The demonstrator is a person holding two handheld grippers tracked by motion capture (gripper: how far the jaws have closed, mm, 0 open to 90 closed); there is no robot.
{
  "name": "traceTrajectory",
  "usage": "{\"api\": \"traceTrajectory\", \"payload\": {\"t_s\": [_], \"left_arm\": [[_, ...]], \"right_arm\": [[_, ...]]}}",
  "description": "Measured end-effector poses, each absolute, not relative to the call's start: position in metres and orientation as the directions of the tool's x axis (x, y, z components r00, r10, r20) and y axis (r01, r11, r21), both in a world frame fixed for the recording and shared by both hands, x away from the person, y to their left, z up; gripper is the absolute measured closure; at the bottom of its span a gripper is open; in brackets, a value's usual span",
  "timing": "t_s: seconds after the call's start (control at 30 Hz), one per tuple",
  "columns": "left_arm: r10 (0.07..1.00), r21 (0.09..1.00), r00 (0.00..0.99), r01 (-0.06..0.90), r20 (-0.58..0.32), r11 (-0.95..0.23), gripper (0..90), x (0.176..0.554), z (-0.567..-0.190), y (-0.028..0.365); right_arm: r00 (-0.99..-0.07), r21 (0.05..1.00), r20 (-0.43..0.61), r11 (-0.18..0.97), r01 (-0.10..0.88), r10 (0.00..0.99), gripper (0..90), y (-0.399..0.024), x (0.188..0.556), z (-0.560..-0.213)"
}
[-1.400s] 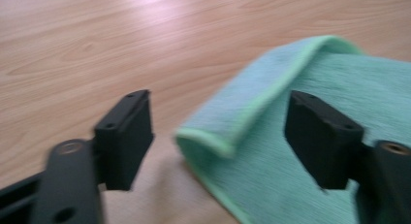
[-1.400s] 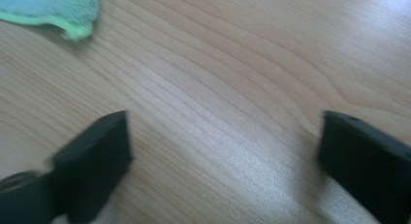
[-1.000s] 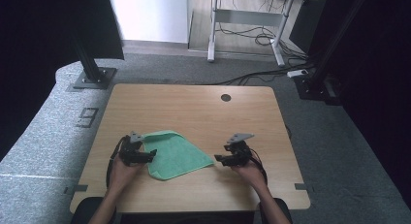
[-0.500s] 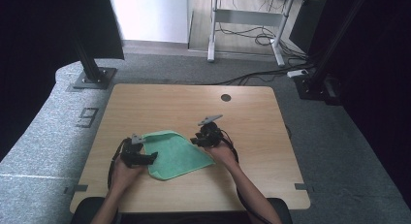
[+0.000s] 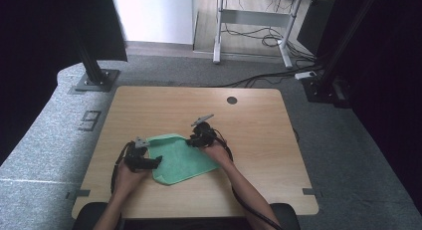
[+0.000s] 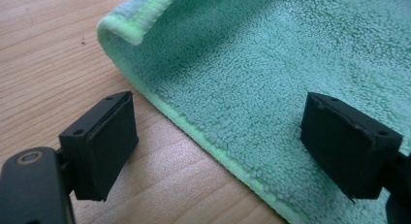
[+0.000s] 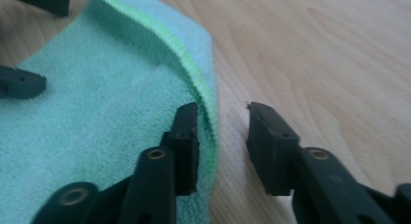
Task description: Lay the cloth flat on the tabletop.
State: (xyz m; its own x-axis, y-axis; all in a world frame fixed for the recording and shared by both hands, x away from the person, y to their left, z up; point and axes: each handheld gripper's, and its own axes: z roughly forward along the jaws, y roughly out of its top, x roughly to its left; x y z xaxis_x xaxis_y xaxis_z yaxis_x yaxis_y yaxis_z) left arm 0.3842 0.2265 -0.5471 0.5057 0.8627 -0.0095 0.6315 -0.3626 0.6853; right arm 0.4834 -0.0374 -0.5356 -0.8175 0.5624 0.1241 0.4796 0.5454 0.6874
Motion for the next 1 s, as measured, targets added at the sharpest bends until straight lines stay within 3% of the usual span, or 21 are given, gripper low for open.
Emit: {"api": "traceTrajectory", "payload": {"t_s": [0.1, 0.37, 0.6, 0.63, 0.67, 0.8, 1.0], "left_arm": [[0.863, 0.685, 0.506, 0.631, -0.009, -0.363, 13.2, 0.384, -0.547, 0.227], [0.861, 0.686, 0.508, 0.630, -0.010, -0.364, 13.2, 0.385, -0.547, 0.226], [0.861, 0.686, 0.508, 0.630, -0.011, -0.363, 13.3, 0.385, -0.547, 0.225], [0.861, 0.686, 0.508, 0.630, -0.011, -0.363, 13.3, 0.385, -0.547, 0.225], [0.861, 0.686, 0.509, 0.630, -0.011, -0.364, 13.3, 0.385, -0.547, 0.225], [0.861, 0.686, 0.509, 0.630, -0.011, -0.364, 13.3, 0.385, -0.547, 0.225], [0.860, 0.686, 0.509, 0.630, -0.011, -0.364, 13.3, 0.385, -0.547, 0.225]], "right_arm": [[-0.835, 0.697, 0.116, 0.555, 0.454, 0.537, 86.8, -0.036, 0.480, -0.534], [-0.827, 0.738, -0.008, 0.561, 0.375, 0.563, 87.8, -0.054, 0.475, -0.481], [-0.801, 0.756, -0.027, 0.536, 0.375, 0.597, 87.3, -0.070, 0.484, -0.453], [-0.798, 0.756, -0.020, 0.532, 0.382, 0.603, 86.1, -0.071, 0.487, -0.453], [-0.781, 0.749, -0.026, 0.530, 0.398, 0.624, 70.1, -0.070, 0.493, -0.459], [-0.762, 0.729, -0.024, 0.532, 0.430, 0.648, 60.6, -0.070, 0.501, -0.473], [-0.755, 0.714, 0.009, 0.524, 0.464, 0.656, 57.2, -0.079, 0.494, -0.483]]}}
